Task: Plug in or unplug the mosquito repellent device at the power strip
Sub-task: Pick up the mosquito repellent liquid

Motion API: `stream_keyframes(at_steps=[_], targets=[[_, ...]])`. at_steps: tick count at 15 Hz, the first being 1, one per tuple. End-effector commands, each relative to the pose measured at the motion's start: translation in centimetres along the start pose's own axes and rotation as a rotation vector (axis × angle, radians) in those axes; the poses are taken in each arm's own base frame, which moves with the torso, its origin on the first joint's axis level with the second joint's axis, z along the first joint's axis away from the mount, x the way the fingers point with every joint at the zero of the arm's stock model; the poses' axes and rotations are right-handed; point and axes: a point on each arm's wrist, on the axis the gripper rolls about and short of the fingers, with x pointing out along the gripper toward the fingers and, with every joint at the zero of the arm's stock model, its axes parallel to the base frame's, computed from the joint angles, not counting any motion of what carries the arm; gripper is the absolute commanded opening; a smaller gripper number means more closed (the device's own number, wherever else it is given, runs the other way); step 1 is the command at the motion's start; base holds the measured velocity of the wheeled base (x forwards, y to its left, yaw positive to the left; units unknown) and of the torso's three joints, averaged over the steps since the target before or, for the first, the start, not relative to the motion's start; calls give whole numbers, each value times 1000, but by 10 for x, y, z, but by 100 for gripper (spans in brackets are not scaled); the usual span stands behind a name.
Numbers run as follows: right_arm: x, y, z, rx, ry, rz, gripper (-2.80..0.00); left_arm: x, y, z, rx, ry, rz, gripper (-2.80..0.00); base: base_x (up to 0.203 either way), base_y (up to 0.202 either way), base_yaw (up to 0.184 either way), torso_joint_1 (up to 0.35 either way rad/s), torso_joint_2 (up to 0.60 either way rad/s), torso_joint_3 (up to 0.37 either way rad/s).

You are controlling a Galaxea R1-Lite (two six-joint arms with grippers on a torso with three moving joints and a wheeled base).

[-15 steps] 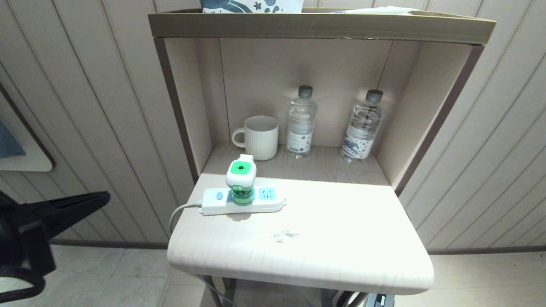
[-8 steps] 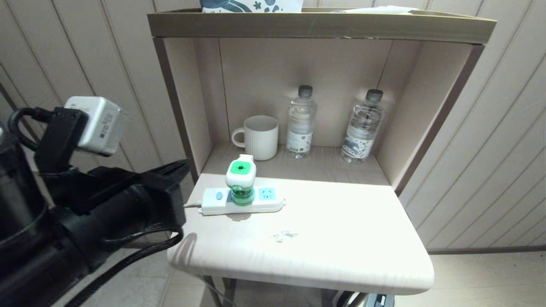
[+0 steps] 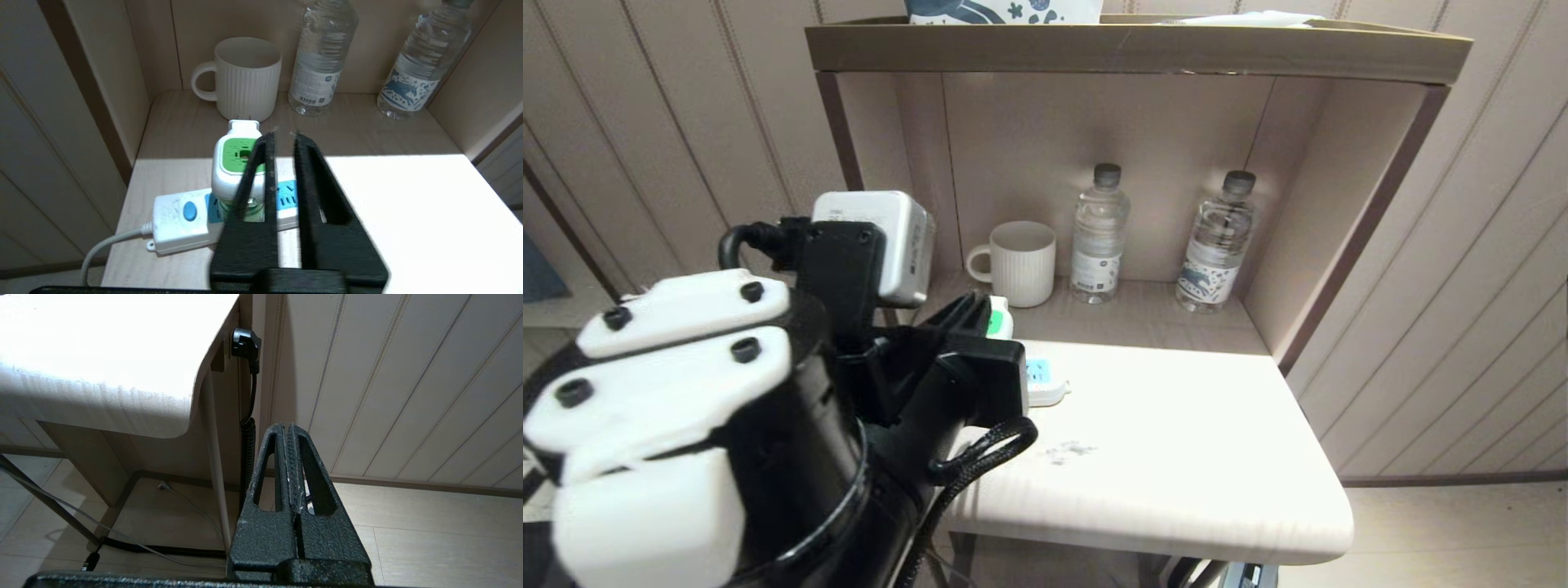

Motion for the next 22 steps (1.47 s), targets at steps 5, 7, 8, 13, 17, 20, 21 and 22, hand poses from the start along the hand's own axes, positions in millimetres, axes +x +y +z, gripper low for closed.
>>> stream_keyframes(at_steps=[5,7,8,13,17,20,21,22], targets=[[0,0,0,0,2,1,-280,16,-24,-19,41,-6,17,0,0,0,0,0,0,0],[0,0,0,0,2,1,-280,21,-25,-24,37,-13,26,0,0,0,0,0,0,0],[0,0,0,0,2,1,-280,24,-27,-28,45,-8,32,0,0,0,0,0,0,0],[0,0,0,0,2,1,-280,46,-22,-37,34,-19,96,0,0,0,0,0,0,0],[0,0,0,0,2,1,-280,58,-20,-46,38,-11,125,0,0,0,0,0,0,0],[0,0,0,0,2,1,-280,65,-20,-51,36,-13,140,0,0,0,0,0,0,0],[0,0,0,0,2,1,-280,65,-19,-51,36,-13,140,0,0,0,0,0,0,0],[0,0,0,0,2,1,-280,65,-19,-51,36,-13,140,0,0,0,0,0,0,0]])
